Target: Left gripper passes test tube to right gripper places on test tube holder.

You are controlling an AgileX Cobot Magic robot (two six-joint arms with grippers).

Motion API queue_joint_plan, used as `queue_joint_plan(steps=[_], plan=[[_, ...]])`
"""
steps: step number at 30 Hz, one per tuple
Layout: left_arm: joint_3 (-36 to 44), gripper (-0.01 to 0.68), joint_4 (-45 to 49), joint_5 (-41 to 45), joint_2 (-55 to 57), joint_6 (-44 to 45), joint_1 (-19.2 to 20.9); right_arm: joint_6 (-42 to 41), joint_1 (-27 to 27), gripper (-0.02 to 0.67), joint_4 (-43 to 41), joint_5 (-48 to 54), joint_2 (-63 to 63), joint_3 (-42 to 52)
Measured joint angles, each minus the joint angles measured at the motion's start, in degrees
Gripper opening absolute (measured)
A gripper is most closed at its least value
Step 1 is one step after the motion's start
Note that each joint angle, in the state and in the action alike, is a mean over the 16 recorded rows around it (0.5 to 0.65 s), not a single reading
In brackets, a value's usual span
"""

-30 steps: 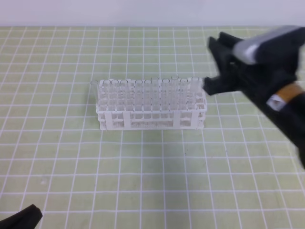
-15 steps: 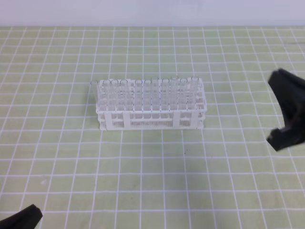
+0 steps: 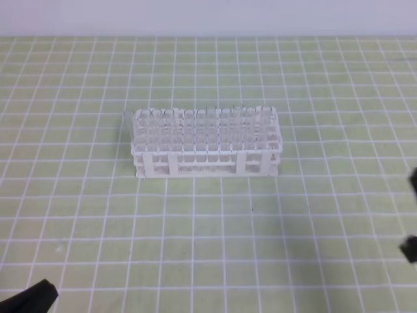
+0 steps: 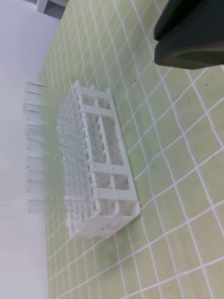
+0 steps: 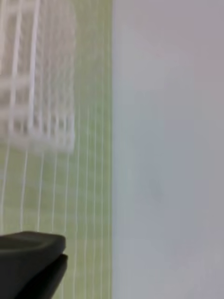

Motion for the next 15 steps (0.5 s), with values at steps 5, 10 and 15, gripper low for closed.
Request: queue_joint_plan(steps=[5,10,15], plan=[[-0.13,0.000,0.02,0.02,0.13,0.00,0.00,-0.62,-6.11,-0.002,0.39,4.50,-9.36,4.35],[0.07,0.000,0.04,-0.11,-0.20,0.01,0.00,-0.85,-14.02,-0.002,-1.23,16.03,-22.06,6.79],[0.06,0.000,0.04,-0.11,-0.20,0.01,0.00,0.46,-20.53,-0.002,-2.56,29.24,-34.31,7.42]])
